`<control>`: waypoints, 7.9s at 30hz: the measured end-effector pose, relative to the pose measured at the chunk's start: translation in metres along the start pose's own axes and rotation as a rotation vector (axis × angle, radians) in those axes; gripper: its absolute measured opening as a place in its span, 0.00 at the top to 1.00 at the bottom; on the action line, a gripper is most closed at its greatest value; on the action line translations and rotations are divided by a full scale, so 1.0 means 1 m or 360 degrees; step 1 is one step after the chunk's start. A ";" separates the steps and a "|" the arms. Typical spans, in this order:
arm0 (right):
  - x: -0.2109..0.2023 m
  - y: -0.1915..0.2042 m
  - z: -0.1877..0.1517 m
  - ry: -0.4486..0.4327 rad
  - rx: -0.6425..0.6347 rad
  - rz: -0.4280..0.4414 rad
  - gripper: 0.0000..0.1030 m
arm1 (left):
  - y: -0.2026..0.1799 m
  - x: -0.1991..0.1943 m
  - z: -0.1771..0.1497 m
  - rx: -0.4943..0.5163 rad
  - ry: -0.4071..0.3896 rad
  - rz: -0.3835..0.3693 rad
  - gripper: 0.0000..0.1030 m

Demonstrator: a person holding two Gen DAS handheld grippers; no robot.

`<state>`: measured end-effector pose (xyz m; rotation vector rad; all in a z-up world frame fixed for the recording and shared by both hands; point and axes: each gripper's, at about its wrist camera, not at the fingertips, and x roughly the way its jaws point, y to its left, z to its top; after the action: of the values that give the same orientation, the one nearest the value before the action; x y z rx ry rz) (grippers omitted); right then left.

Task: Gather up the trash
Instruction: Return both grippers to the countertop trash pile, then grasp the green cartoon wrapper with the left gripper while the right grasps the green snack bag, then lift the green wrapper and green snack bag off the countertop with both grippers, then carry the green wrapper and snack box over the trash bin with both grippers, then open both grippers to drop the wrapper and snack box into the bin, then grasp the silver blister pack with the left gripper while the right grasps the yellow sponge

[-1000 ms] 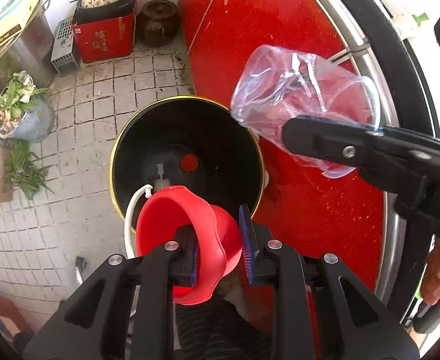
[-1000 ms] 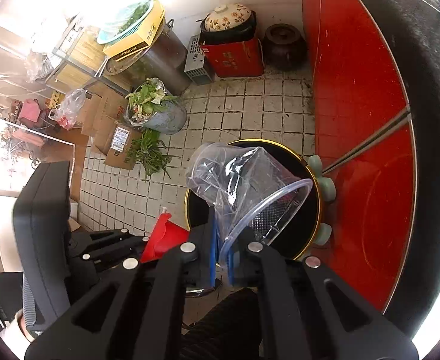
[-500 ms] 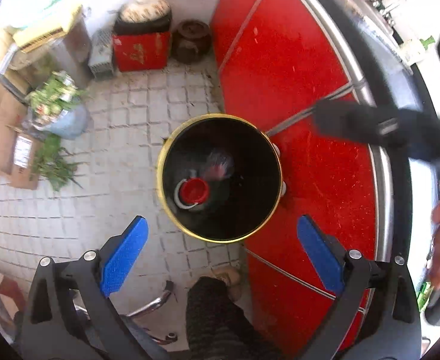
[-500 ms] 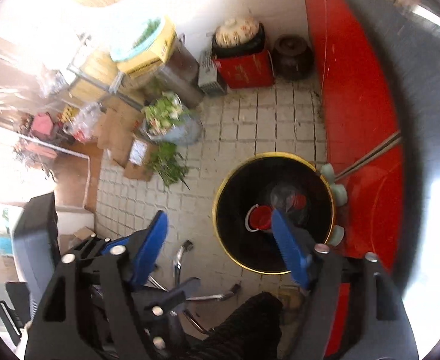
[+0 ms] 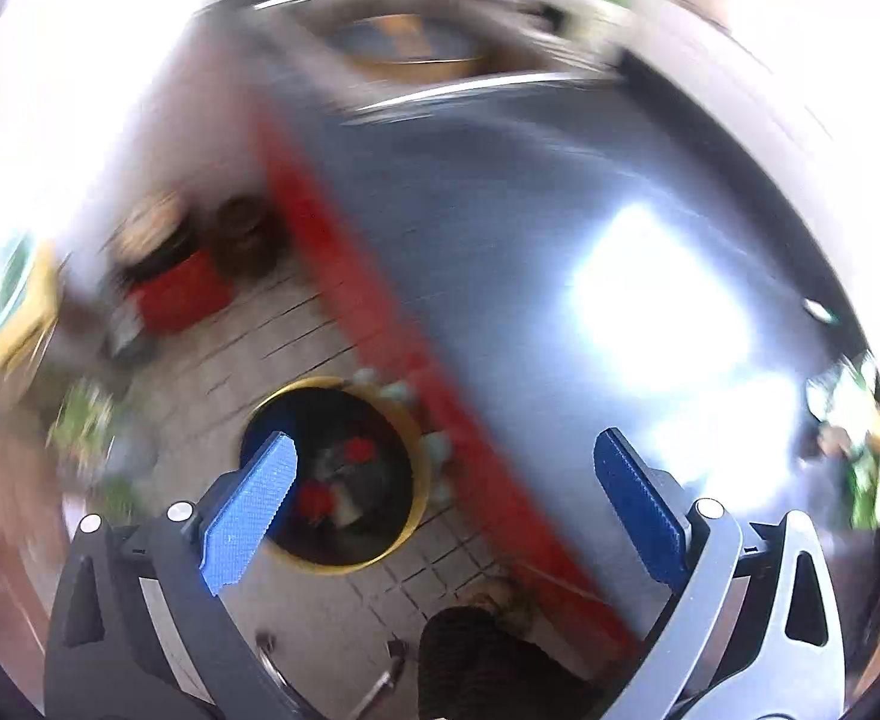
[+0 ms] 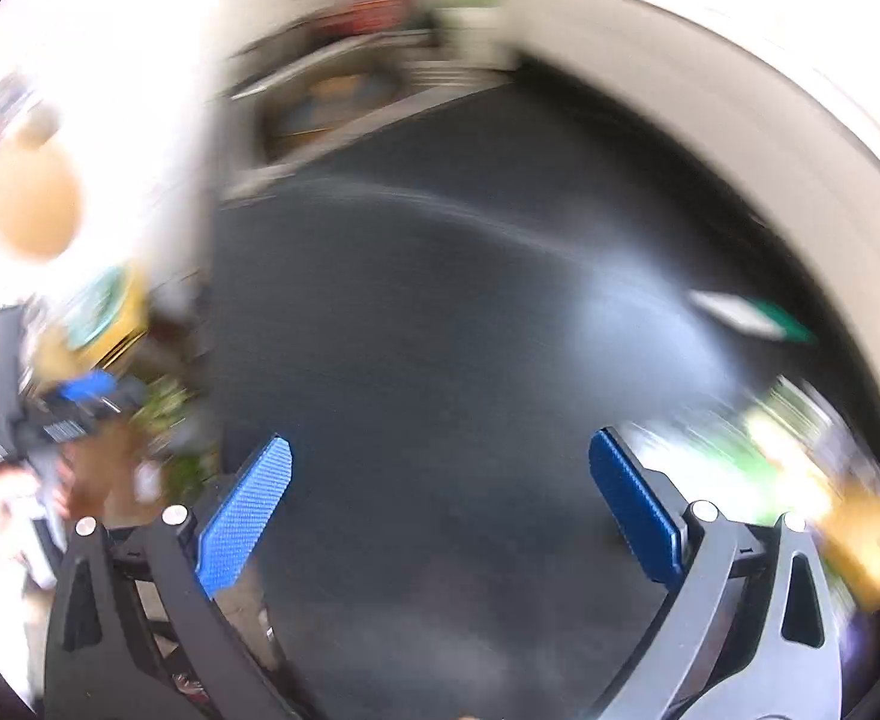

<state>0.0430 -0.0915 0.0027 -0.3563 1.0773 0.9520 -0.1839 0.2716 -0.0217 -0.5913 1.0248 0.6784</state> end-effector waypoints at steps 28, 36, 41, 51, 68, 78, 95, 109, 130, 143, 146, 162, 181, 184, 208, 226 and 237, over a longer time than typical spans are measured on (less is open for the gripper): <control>-0.057 -0.352 -0.259 0.0132 0.1472 -0.0183 0.07 | -0.419 0.094 -0.001 0.1283 0.0314 -0.0410 0.06; -0.049 -0.347 -0.225 0.0055 0.1425 -0.0201 0.07 | -0.435 0.104 0.002 0.1305 0.0294 -0.0383 0.06; -0.042 -0.297 -0.194 0.0118 0.1035 -0.0243 0.07 | -0.446 0.103 -0.004 0.1388 0.0332 -0.0471 0.48; -0.002 -0.252 -0.169 0.0174 0.0942 -0.0194 0.53 | -0.438 0.091 0.000 0.1320 0.0386 -0.0545 0.52; -0.097 -0.242 -0.203 -0.0220 0.1184 -0.0248 0.55 | -0.400 0.019 0.039 0.1197 0.0217 -0.0715 0.53; -0.109 -0.236 -0.223 -0.0278 0.1173 -0.0325 0.55 | -0.386 0.022 0.039 0.1076 0.0336 -0.0822 0.52; -0.035 -0.234 -0.255 -0.0018 0.1258 -0.0201 0.51 | -0.381 0.078 -0.021 0.1268 0.0453 -0.0509 0.35; -0.045 -0.245 -0.257 -0.0023 0.1324 -0.0166 0.37 | -0.397 0.057 -0.052 0.1611 0.0350 -0.0468 0.57; -0.116 -0.244 -0.221 -0.0284 0.1135 -0.0413 0.55 | -0.360 -0.018 -0.008 0.1251 0.0157 -0.0647 0.89; -0.037 -0.081 -0.036 -0.0176 0.0295 0.0080 0.55 | -0.132 -0.081 0.028 0.0506 -0.0112 -0.0234 0.90; -0.013 -0.007 0.004 -0.0118 0.0027 0.0259 0.55 | -0.064 -0.093 0.015 0.0293 -0.0112 -0.0111 0.90; 0.136 0.306 0.014 0.0400 -0.0856 0.0661 0.55 | 0.161 -0.071 -0.101 -0.0521 0.0045 0.0165 0.90; 0.271 0.379 -0.042 0.0641 -0.1155 0.0275 0.55 | 0.201 0.089 -0.111 -0.0600 0.0332 0.0109 0.90; 0.283 0.383 -0.042 0.0659 -0.1150 0.0244 0.55 | 0.203 0.098 -0.115 -0.0629 0.0348 0.0089 0.90; 0.292 0.411 -0.035 0.0592 -0.1209 0.0283 0.07 | 0.246 0.078 -0.098 -0.0886 0.0180 0.0245 0.07; 0.055 0.020 -0.014 0.0046 -0.0154 -0.0248 0.07 | -0.035 0.020 0.024 0.0128 0.0037 -0.0179 0.06; -0.040 -0.230 -0.170 0.0280 0.0586 -0.0636 0.07 | -0.304 0.068 0.003 0.1130 0.0211 -0.0431 0.06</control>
<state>0.1223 -0.3554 -0.0850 -0.3371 1.2565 0.3620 0.0689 0.0905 -0.0430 -0.1425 1.1936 0.0133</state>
